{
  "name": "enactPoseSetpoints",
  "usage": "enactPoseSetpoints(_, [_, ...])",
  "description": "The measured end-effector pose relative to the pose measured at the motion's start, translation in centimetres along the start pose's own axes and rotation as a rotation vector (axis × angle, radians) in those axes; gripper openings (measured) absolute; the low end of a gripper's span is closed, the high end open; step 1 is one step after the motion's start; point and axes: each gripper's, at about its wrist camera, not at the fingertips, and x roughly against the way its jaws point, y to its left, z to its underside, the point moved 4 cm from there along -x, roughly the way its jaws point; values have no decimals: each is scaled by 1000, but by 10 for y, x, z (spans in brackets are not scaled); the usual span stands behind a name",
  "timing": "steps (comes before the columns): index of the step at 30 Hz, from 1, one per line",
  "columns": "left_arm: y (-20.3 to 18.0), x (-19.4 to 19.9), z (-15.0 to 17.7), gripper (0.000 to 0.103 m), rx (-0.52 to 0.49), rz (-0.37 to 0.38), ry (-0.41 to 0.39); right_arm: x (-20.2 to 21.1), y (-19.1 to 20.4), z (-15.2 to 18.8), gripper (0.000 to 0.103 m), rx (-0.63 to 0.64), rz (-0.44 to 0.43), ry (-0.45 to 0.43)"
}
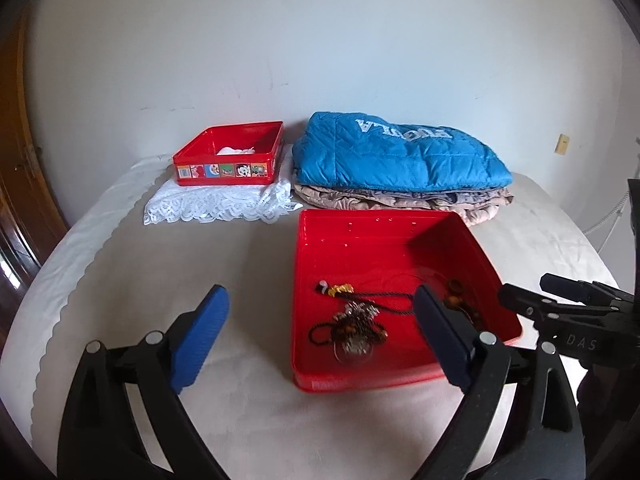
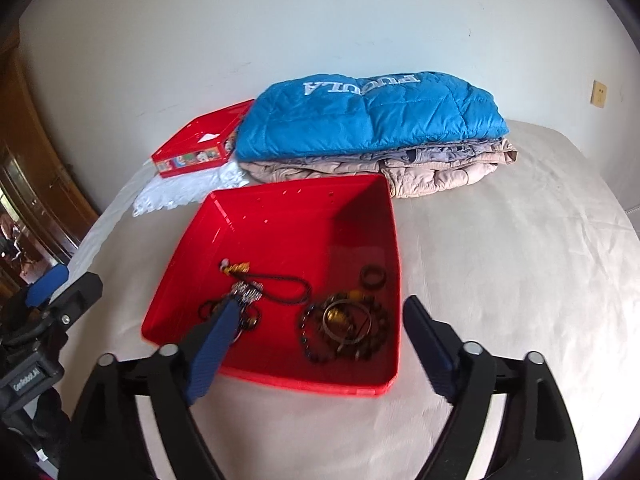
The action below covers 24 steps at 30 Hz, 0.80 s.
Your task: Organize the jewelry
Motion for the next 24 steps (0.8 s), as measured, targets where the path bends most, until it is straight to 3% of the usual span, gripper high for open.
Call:
enactPoseSetpoints(9, [-3, 21, 16, 93, -6, -4, -22, 28, 1, 12, 99, 15, 45, -61])
enactPoseSetpoints(24, [11, -4, 35, 96, -4, -36, 115, 2, 4, 35, 99, 18, 38, 85])
